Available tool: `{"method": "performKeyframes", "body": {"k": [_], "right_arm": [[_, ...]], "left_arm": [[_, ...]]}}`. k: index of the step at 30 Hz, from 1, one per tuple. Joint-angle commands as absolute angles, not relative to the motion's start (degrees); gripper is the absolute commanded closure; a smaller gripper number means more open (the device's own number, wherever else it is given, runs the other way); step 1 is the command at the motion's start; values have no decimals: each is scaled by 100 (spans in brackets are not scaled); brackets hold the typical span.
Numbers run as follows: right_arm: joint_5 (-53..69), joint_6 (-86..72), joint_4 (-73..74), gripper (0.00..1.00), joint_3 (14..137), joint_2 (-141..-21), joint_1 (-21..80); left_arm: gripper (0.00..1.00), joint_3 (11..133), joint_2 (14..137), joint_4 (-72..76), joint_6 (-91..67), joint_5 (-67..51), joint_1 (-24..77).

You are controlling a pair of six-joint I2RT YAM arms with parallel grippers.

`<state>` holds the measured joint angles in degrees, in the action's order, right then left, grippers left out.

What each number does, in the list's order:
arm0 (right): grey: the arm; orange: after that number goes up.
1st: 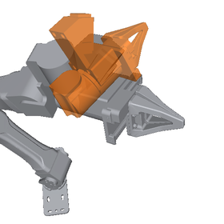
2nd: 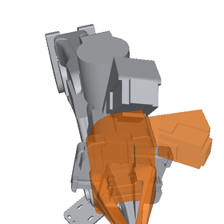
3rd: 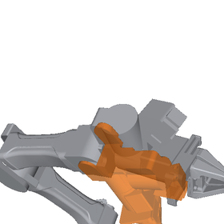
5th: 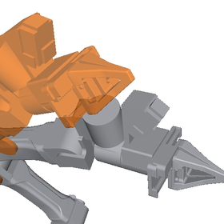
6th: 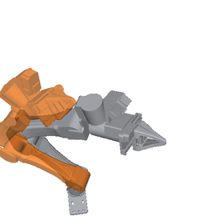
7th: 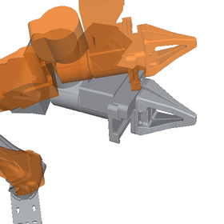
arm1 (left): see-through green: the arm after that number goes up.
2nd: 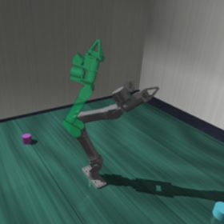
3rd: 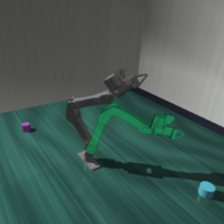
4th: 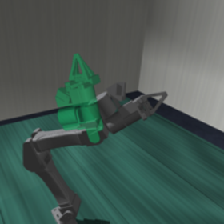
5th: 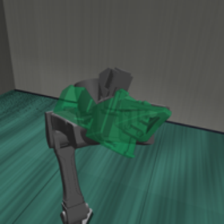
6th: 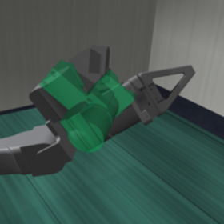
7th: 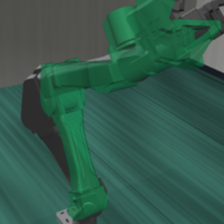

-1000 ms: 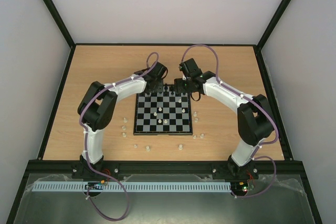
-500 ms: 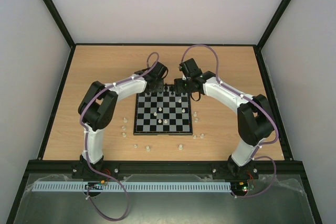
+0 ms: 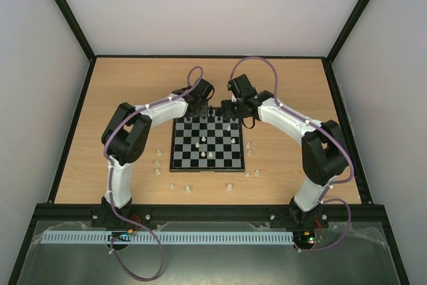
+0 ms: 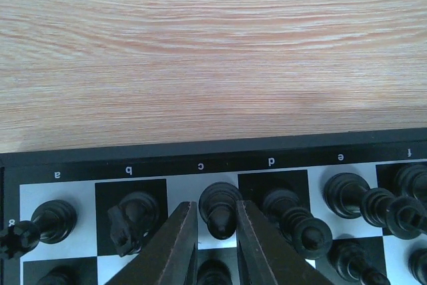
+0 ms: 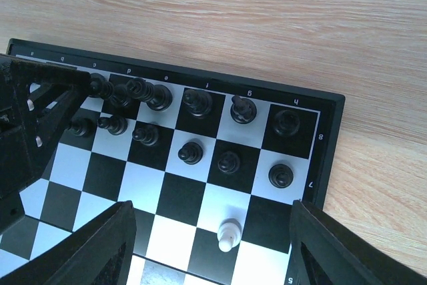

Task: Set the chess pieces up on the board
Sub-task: Adjust the chess piece on the chessboard.

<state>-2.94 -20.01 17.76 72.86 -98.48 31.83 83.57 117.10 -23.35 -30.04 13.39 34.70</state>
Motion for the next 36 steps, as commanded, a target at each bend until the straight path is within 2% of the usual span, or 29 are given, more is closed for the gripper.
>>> {"method": "performKeyframes", "body": {"k": [1, 23, 36], "right_arm": [[-228, -2026, 1809, 36, 7229, -9915, 3162], [-123, -2021, 1802, 37, 7220, -9917, 3164], [-93, -2020, 1803, 37, 7201, -9907, 3164]], "left_arm": [[81, 8458, 11702, -2543, -2997, 1483, 3466], [81, 8126, 11462, -2487, -3038, 1505, 3487], [72, 8253, 11140, -2588, -3022, 1559, 3603]]}}
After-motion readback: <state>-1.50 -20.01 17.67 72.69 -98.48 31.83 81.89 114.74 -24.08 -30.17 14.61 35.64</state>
